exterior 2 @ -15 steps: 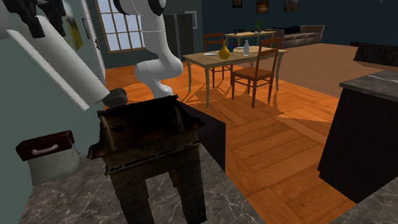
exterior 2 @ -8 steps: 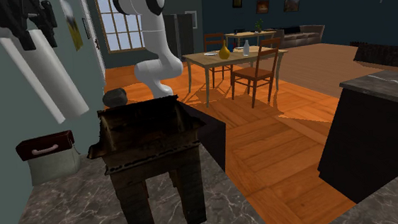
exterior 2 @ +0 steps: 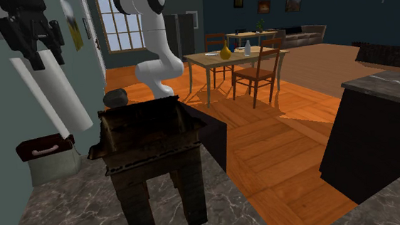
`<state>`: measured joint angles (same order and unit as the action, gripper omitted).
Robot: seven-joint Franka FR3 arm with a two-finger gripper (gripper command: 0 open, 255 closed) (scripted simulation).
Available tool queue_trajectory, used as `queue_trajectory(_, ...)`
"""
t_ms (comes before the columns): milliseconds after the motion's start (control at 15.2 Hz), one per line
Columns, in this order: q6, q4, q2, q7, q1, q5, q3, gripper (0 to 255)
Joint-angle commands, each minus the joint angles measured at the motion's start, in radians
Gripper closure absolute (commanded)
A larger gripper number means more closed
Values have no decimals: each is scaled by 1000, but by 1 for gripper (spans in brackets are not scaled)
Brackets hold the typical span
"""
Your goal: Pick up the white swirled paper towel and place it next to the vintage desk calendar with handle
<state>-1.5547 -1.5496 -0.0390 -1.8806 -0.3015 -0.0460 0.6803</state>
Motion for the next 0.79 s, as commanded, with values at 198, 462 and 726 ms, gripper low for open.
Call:
queue_trajectory(198, -71, -90, -25, 5, 3, 16, -5, 255)
queue_trajectory(462, -127, -157, -40, 9, 4, 25, -8, 255)
queue_trajectory(726, -183, -220, -49, 10, 4, 31, -10, 255)
